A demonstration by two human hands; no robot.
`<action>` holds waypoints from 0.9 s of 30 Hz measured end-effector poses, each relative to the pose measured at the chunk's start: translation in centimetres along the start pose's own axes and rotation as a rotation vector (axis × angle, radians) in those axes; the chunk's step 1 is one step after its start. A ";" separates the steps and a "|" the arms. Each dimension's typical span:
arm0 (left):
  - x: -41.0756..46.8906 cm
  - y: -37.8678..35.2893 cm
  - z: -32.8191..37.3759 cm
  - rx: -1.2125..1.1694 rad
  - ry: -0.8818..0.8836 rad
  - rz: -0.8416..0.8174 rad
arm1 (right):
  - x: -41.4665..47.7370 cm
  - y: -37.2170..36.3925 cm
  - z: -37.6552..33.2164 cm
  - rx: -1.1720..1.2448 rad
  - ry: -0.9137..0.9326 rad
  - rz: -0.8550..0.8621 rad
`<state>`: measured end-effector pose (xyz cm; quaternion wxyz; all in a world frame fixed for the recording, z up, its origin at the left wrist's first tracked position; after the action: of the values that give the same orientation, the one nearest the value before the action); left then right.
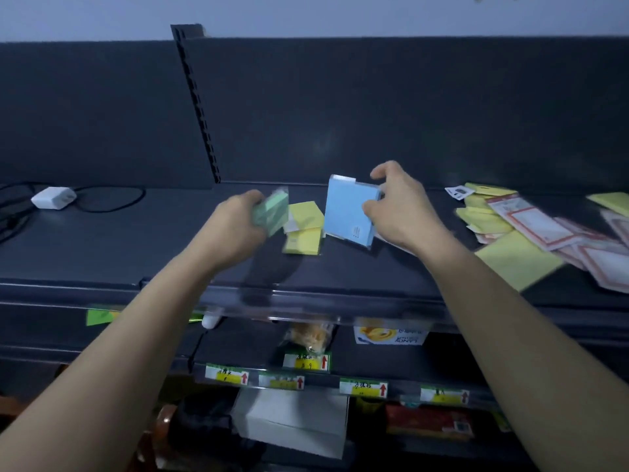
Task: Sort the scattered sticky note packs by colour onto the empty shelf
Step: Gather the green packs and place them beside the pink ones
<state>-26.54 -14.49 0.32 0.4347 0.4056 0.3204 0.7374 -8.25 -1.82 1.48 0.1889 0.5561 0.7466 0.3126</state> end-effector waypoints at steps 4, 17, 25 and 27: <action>0.7 -0.9 3.9 -0.246 -0.110 0.042 | -1.4 2.4 2.0 -0.004 -0.086 0.160; -5.8 -10.6 31.1 -0.513 -0.704 -0.277 | -21.1 24.3 18.0 -0.083 -0.374 0.605; -22.7 -16.5 53.6 -0.609 -1.160 -0.570 | -45.0 38.1 28.7 -0.111 -0.710 0.964; -27.3 -17.6 58.1 -0.648 -1.257 -0.630 | -50.9 40.3 30.3 -0.119 -0.779 1.026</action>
<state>39.09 -24.75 4.12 0.8212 0.4903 -0.1179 0.2670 55.30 -34.78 3.14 0.3032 0.9035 0.2441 0.1794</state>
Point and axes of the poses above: each hand's wrist, its own x-axis towards the middle knuckle, its own y-axis out of the back of the hand, z = x × y, the point moved 2 cm from there along x, towards the middle knuckle, and after that the axes turned 13 degrees about -y, right-handed, at the moved point
